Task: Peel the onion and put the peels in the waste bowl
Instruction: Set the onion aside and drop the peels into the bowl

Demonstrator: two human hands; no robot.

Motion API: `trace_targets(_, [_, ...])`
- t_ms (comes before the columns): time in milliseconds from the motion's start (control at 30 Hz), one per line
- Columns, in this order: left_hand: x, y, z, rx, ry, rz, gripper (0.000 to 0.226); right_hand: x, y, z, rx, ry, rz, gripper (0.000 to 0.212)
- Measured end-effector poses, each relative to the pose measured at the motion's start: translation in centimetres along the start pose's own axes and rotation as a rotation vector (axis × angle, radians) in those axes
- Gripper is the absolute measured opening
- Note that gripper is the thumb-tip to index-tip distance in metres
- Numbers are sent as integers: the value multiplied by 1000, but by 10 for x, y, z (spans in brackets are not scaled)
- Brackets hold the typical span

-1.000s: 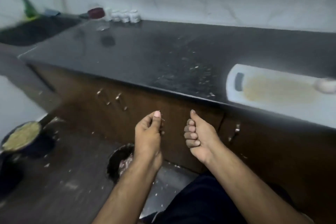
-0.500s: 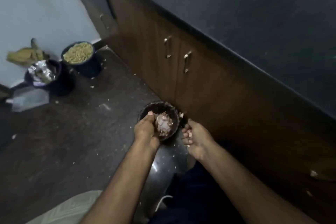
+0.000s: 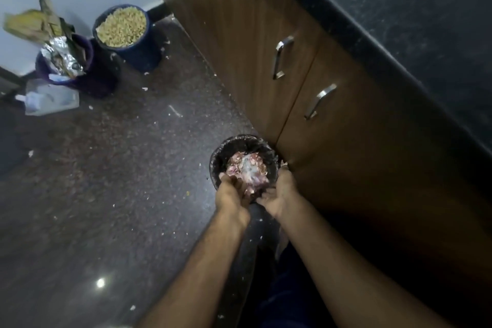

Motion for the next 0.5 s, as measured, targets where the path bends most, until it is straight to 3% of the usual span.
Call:
trace_targets(267, [16, 3, -7, -53, -80, 71, 81, -9, 10, 12, -72, 28, 63, 69])
trace_targets(500, [6, 5, 56, -107, -97, -5, 74, -24, 13, 87, -175, 136, 86, 77])
Point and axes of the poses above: each hand's wrist, its own z-axis away from the middle knuckle, its own y-axis out of the back of the hand, x = y × z, the point moved 9 cm from there along -z, towards the middle knuckle, and after that the axes turned 3 degrees about y, right-handed, at the moved point
